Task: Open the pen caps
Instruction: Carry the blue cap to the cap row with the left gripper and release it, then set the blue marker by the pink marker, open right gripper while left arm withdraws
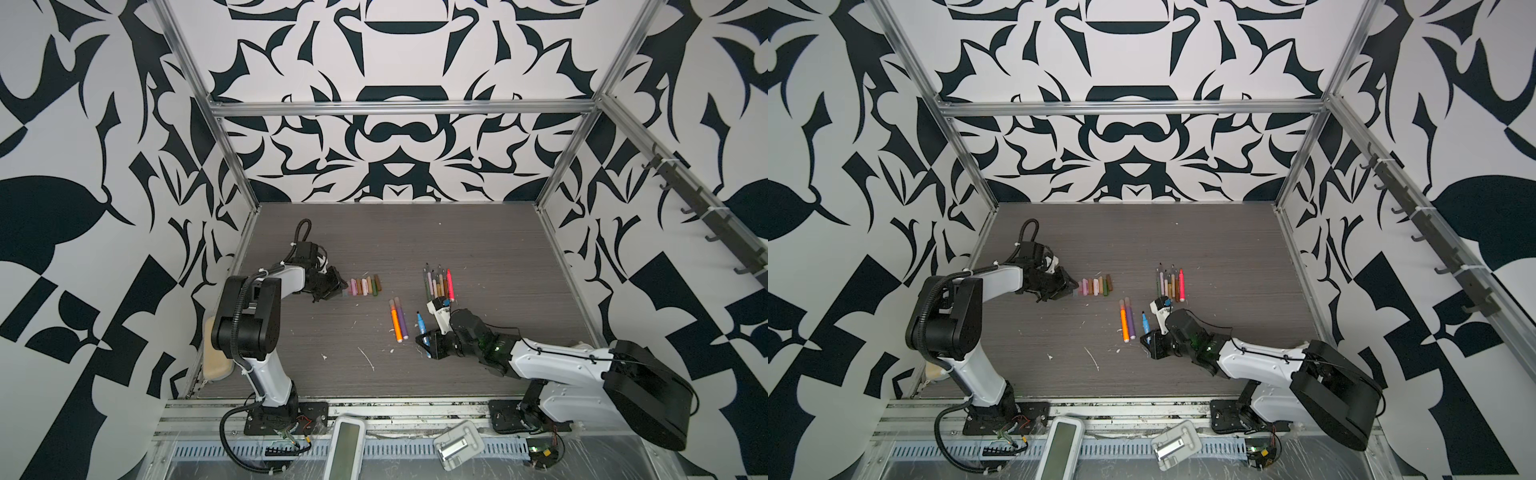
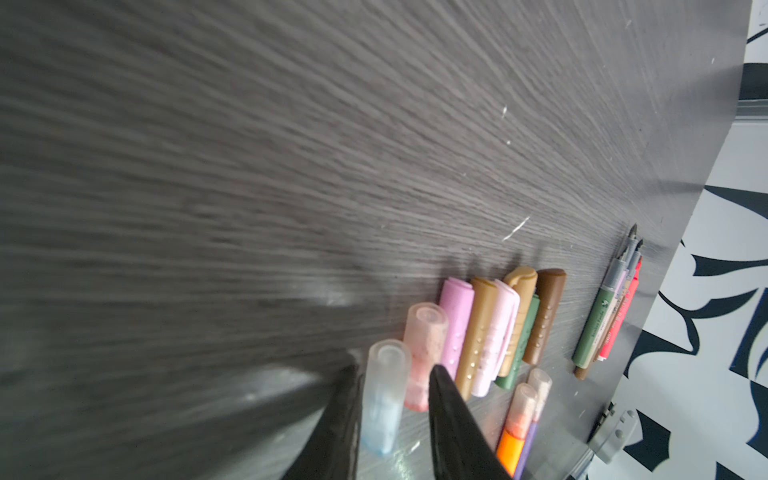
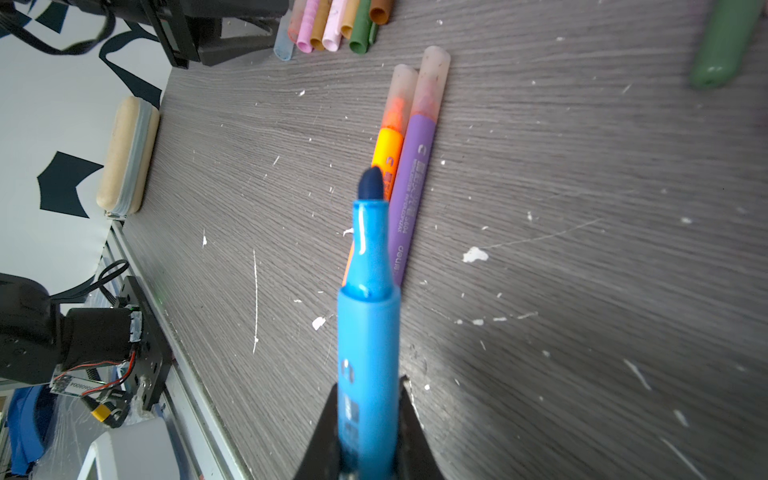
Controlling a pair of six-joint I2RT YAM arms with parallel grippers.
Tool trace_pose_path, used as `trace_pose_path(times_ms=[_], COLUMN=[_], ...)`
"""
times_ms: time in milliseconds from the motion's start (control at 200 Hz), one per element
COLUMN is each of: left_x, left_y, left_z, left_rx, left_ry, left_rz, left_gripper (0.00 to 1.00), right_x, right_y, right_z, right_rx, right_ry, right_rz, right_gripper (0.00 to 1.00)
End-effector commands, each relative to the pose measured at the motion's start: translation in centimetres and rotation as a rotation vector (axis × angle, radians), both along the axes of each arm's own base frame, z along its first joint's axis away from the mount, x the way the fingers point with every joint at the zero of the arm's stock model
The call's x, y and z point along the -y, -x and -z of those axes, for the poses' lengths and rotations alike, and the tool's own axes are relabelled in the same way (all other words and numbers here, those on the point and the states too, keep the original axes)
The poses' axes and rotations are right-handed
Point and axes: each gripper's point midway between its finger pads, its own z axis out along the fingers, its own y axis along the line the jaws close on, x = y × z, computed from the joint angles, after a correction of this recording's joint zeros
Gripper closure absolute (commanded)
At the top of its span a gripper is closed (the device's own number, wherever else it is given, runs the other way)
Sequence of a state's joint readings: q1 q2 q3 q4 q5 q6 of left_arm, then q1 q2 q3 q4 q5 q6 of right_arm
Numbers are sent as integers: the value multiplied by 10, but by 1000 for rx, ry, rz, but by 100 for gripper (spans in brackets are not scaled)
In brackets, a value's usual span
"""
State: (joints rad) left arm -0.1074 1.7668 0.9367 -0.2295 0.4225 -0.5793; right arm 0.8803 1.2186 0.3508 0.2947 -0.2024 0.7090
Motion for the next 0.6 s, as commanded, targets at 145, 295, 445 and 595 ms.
trace_pose_path(times_ms=[145, 295, 445, 595], left_x=[-13, -13, -12, -11], left_y=[9, 11, 13, 34], left_z=[0, -9, -59, -137], left_rx=[-33, -15, 101, 263], left_ry=[-50, -32, 3, 27], left_rz=[-35, -47, -72, -47], left_gripper=[69, 70, 69, 65], right_x=[-6, -4, 0, 10], right_y=[-7, -8, -9, -20], right_z=[-13, -14, -15, -21], right_rx=[15, 19, 27, 28], right_ry=[-30, -29, -27, -27], right_rz=[15, 22, 45, 84], right_gripper=[100, 100, 100, 100])
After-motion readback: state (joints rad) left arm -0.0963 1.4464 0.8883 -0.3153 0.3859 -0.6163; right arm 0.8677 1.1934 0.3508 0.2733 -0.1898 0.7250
